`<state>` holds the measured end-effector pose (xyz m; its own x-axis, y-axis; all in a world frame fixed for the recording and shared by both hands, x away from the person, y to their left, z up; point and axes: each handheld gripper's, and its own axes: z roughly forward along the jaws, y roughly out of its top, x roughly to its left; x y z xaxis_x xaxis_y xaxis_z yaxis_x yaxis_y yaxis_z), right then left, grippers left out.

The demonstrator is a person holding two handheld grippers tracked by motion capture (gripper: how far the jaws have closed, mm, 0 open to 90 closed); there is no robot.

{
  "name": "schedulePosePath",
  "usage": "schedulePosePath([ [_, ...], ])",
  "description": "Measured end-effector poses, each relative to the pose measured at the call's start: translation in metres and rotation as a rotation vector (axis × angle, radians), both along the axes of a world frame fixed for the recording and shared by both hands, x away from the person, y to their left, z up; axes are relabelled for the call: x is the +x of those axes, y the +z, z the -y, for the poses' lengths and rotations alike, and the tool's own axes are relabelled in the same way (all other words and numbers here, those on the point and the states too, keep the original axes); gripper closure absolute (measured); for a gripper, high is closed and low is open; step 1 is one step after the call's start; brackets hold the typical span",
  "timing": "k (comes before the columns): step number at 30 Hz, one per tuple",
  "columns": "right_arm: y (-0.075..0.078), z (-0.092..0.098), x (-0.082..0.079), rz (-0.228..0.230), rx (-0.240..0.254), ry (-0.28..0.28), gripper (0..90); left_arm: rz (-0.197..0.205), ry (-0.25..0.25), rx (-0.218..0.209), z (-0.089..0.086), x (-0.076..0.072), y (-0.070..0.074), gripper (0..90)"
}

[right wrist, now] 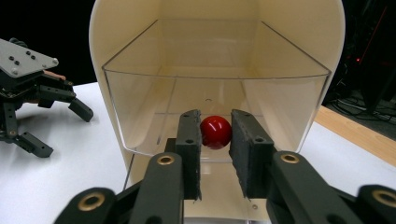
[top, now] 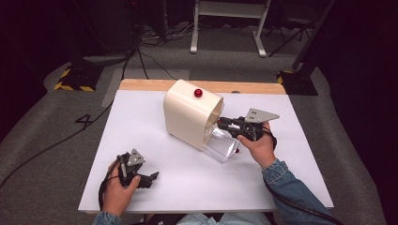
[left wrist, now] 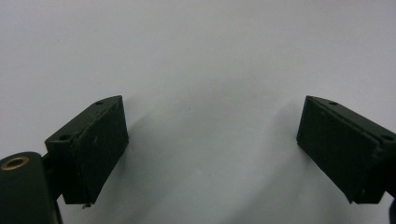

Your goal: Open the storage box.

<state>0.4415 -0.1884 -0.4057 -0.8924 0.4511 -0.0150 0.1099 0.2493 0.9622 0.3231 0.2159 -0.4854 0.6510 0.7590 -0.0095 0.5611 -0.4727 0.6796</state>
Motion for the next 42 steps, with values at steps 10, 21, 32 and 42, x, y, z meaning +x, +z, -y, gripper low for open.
schedulePosePath([
  [10,0.003,0.007,-0.005,0.017,-0.025,0.002,74.1,0.000,0.000,-0.003,0.000,0.000,0.000,9.1],
  [21,0.004,0.034,-0.020,0.004,-0.028,-0.013,74.1,-0.010,-0.003,-0.006,0.000,0.001,0.000,8.9],
  [32,0.004,0.047,-0.031,0.007,-0.033,-0.025,74.0,-0.016,-0.002,-0.006,0.000,0.001,0.000,8.9],
  [42,0.005,0.053,-0.035,-0.002,-0.049,-0.009,61.9,-0.010,-0.005,-0.008,0.000,0.001,0.000,8.9],
])
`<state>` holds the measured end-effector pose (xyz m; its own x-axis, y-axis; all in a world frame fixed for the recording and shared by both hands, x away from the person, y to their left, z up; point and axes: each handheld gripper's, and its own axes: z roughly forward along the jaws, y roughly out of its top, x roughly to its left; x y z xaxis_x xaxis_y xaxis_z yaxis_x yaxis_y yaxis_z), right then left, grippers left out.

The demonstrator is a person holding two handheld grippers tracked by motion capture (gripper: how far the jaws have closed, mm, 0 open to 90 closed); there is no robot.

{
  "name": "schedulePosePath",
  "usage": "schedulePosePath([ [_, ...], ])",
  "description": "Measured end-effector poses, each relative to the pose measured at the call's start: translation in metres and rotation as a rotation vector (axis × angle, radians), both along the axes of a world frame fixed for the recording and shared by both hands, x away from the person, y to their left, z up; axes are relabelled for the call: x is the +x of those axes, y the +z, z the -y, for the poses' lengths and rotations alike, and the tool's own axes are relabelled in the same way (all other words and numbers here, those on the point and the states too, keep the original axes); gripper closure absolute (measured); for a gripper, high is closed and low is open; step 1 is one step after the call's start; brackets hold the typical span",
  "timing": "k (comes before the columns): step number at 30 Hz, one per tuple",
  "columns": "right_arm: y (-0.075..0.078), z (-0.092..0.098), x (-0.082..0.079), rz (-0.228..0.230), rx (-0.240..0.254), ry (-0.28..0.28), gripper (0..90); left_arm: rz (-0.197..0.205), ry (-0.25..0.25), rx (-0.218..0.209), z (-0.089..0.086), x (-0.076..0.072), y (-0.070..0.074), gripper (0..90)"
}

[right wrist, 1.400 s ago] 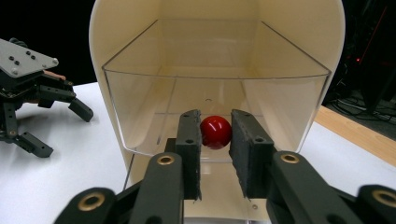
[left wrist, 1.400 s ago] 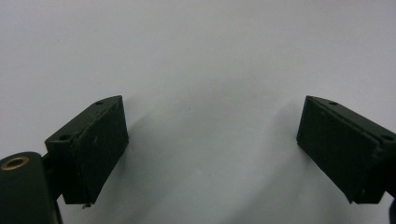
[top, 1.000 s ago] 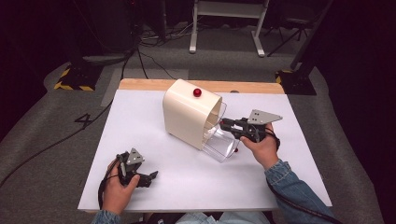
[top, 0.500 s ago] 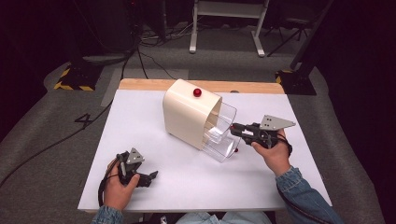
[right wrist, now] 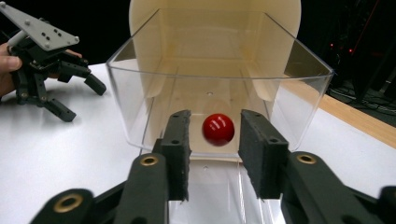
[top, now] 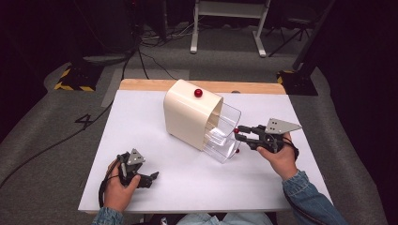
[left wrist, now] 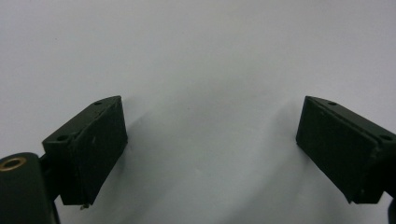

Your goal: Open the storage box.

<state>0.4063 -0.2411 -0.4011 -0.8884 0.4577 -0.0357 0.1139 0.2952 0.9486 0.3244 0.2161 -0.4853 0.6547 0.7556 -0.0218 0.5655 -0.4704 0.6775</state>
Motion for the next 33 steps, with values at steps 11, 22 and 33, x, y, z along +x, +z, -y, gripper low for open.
schedulePosePath([
  [11,0.009,0.028,-0.010,0.012,-0.006,-0.039,56.3,0.006,0.005,0.003,0.000,-0.001,0.000,9.0],
  [22,0.010,0.063,-0.015,-0.017,-0.005,-0.098,47.2,0.008,0.005,0.003,0.000,-0.001,0.000,9.1],
  [33,-0.009,0.099,-0.026,-0.073,-0.035,-0.160,43.8,0.007,0.006,0.002,0.000,-0.001,0.000,9.1],
])
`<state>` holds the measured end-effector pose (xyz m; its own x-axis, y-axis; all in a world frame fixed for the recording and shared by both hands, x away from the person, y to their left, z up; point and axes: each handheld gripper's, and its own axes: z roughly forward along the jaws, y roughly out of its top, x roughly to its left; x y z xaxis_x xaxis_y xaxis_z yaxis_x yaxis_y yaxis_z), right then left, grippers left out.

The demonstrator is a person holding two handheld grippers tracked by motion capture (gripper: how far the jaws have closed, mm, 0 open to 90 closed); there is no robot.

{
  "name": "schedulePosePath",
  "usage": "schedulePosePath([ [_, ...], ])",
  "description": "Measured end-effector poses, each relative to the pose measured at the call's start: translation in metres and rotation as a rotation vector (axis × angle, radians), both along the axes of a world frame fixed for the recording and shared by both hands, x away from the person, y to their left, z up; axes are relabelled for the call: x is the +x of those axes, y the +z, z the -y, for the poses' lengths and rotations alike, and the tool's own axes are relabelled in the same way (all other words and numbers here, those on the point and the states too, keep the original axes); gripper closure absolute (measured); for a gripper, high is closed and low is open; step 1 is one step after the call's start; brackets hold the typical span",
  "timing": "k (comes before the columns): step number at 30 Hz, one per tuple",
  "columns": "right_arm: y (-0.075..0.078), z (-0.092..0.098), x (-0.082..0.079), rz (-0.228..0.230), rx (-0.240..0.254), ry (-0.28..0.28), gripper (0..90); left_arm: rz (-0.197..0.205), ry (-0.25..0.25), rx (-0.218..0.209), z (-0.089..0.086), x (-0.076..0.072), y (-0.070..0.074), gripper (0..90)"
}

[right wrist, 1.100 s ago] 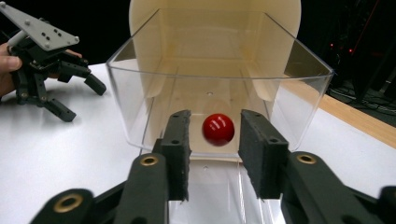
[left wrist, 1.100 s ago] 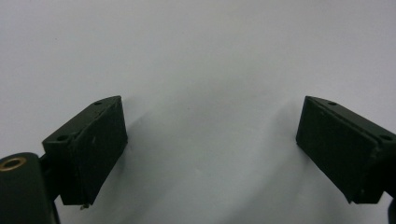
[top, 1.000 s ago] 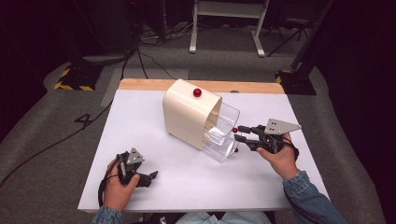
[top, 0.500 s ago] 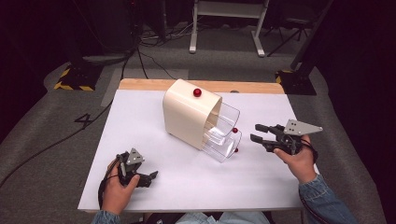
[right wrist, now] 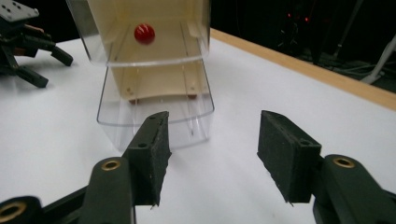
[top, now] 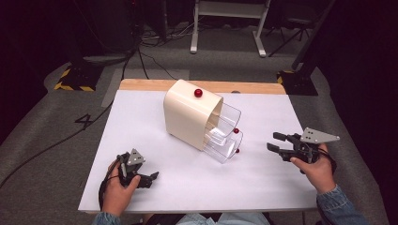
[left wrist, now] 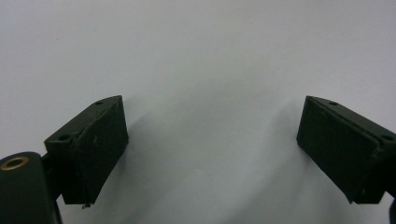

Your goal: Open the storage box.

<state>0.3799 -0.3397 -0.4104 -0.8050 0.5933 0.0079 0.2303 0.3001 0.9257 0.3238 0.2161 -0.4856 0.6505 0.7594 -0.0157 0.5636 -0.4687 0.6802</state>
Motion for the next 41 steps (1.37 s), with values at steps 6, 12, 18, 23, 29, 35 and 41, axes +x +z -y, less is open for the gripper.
schedulePosePath([
  [6,-0.014,0.007,-0.007,-0.054,-0.053,-0.013,41.9,-0.006,0.000,-0.005,0.000,0.000,0.000,9.0],
  [12,-0.031,0.009,-0.009,-0.144,-0.142,-0.036,41.0,-0.013,-0.002,-0.008,0.000,0.000,0.000,9.0],
  [18,-0.046,0.011,-0.011,-0.192,-0.195,-0.034,39.8,-0.012,-0.001,-0.010,0.000,0.001,0.000,9.0],
  [23,-0.058,0.016,-0.016,-0.220,-0.252,-0.053,38.3,-0.012,-0.003,-0.007,0.000,0.001,0.000,9.0],
  [29,-0.068,0.017,-0.023,-0.195,-0.296,-0.076,34.4,-0.014,-0.002,-0.008,0.000,0.001,0.001,8.9],
  [35,-0.071,0.018,-0.023,-0.202,-0.292,-0.104,24.2,-0.014,-0.003,-0.004,0.000,0.001,0.001,8.9],
  [41,-0.071,0.018,-0.023,-0.204,-0.287,-0.105,24.0,-0.013,-0.003,-0.001,0.000,0.001,0.001,8.8],
])
